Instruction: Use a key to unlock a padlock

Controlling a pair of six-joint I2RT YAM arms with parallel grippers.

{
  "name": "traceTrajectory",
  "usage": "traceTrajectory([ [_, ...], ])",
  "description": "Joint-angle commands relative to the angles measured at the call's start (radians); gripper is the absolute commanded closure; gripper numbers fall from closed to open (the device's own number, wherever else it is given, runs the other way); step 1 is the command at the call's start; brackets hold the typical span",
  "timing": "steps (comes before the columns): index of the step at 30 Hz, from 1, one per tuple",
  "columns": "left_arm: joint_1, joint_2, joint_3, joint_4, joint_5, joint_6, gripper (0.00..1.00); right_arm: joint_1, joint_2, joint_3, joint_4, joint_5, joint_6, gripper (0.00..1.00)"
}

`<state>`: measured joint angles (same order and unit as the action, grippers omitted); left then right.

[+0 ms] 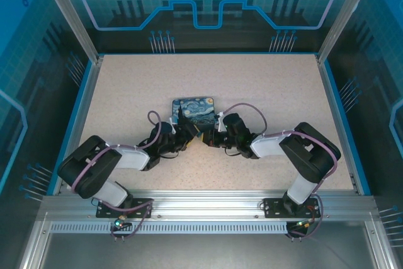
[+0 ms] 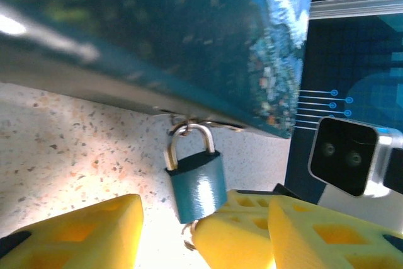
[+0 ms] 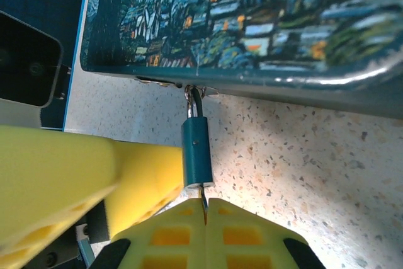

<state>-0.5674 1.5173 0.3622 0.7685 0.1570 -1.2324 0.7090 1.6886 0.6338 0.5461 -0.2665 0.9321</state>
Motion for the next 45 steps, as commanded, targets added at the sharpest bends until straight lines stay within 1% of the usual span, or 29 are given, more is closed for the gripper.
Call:
traceTrajectory([
  [1,-0.008,0.028,0.015,0.050,-0.014,-0.019,0.44,0.017,0.012,0.035,0.022,-0.007,0.014,1.00],
  [5,-0.015,0.059,0.030,0.064,-0.007,-0.026,0.47,0.020,0.020,0.038,0.023,-0.009,0.019,1.00],
  [18,-0.016,0.078,0.041,0.110,-0.061,-0.050,0.65,0.030,0.037,0.046,0.026,-0.010,0.036,1.00],
  [23,-0.016,0.050,0.032,0.103,-0.086,-0.044,0.76,0.031,0.041,0.040,0.037,-0.011,0.040,1.00],
  [29,-0.016,0.017,0.030,0.064,-0.101,-0.026,0.92,0.032,0.049,0.033,0.063,-0.013,0.043,0.96],
  [33,-0.016,0.014,0.032,0.056,-0.108,-0.022,0.97,0.030,0.042,0.027,0.068,-0.009,0.041,0.94],
  [35,-0.017,0.013,0.031,0.057,-0.108,-0.022,0.98,0.026,0.026,0.018,0.063,0.000,0.032,0.91],
  [37,-0.016,0.007,0.032,0.047,-0.108,-0.021,0.98,0.020,-0.001,0.004,0.037,0.011,0.012,0.83],
  [39,-0.017,-0.005,0.037,0.025,-0.106,-0.020,0.99,0.015,-0.041,-0.002,-0.034,0.025,-0.038,0.73],
  [42,-0.017,-0.028,0.046,-0.010,-0.108,-0.019,1.00,0.009,-0.118,0.005,-0.199,0.056,-0.172,0.64],
  [45,-0.015,-0.052,0.062,-0.053,-0.102,-0.019,1.00,0.009,-0.203,0.019,-0.384,0.116,-0.360,0.55],
])
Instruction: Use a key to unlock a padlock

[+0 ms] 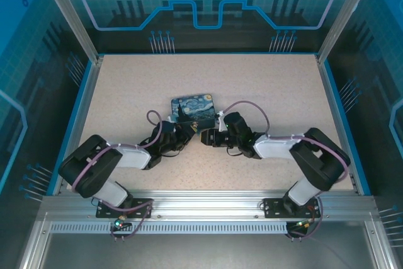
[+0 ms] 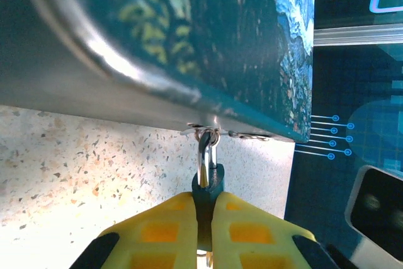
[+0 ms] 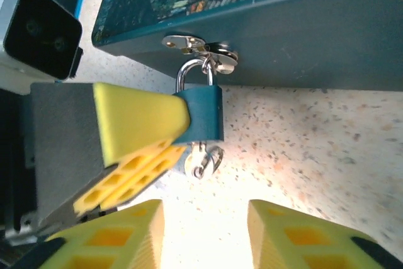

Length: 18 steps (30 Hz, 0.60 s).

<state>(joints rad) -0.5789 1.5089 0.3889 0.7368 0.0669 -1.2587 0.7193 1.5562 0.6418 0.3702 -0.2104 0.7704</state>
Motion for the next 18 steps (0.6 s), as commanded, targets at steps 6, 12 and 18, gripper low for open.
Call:
traceTrajectory([
  [6,-0.003,-0.047,0.047,-0.031,0.006,-0.018,1.00,0.012,-0.210,-0.021,-0.271,0.164,-0.526,0.47],
  [12,0.000,-0.059,0.072,-0.067,0.035,-0.053,1.00,0.155,-0.312,-0.094,-0.137,0.541,-0.877,0.45],
  [18,0.005,-0.090,0.076,-0.112,0.035,-0.056,1.00,0.295,-0.213,-0.070,-0.042,0.818,-1.159,0.33],
])
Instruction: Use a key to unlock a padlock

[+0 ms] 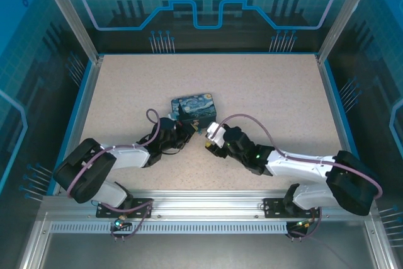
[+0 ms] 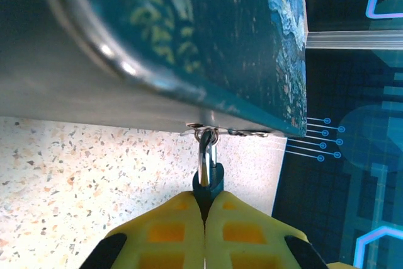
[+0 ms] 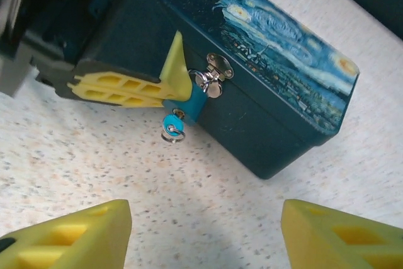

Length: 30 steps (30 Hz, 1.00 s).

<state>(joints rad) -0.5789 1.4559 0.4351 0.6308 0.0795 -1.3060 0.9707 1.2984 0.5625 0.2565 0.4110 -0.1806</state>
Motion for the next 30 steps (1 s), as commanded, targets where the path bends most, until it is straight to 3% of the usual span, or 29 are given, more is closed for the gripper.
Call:
traceTrajectory([
  [1,0.007,-0.038,0.030,-0.006,0.028,-0.012,1.00,0.061,0.074,0.015,0.095,0.232,-0.251,0.33],
  [5,0.015,-0.041,0.028,-0.001,0.040,-0.021,1.00,0.095,0.162,0.041,0.163,0.290,-0.371,0.32],
  [12,0.017,-0.052,0.028,-0.010,0.041,-0.018,1.00,0.071,0.239,0.090,0.206,0.208,-0.439,0.43],
  [17,0.016,-0.051,0.030,-0.009,0.037,-0.018,1.00,0.052,0.271,0.123,0.188,0.127,-0.413,0.50],
  [30,0.017,-0.057,0.030,-0.014,0.039,-0.017,1.00,0.033,0.317,0.150,0.187,0.102,-0.380,0.64],
])
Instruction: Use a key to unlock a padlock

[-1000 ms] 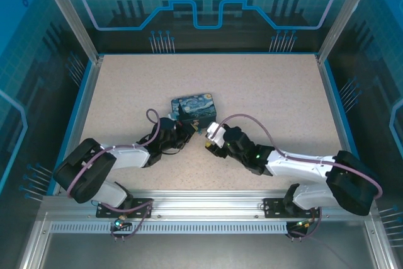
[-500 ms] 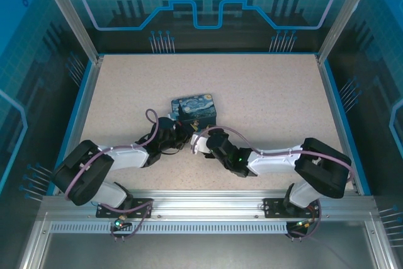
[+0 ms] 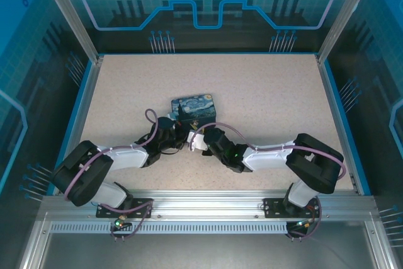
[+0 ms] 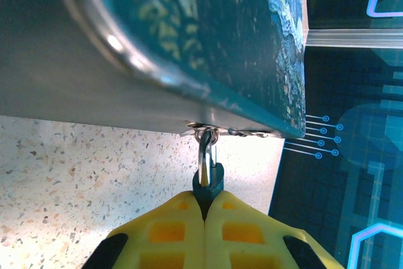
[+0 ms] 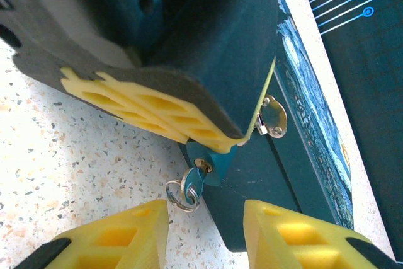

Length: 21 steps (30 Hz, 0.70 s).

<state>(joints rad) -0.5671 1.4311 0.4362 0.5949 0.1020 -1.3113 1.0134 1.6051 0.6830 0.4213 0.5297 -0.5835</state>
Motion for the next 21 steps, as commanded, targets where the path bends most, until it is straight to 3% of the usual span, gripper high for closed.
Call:
traceTrajectory([
  [1,0.005,-0.033,0.030,0.023,0.016,-0.014,1.00,-0.010,0.010,0.029,0.024,-0.020,0.027,0.65],
  [21,0.005,-0.034,0.028,0.049,0.030,-0.047,1.00,-0.026,0.057,0.044,0.102,-0.044,0.083,0.79],
])
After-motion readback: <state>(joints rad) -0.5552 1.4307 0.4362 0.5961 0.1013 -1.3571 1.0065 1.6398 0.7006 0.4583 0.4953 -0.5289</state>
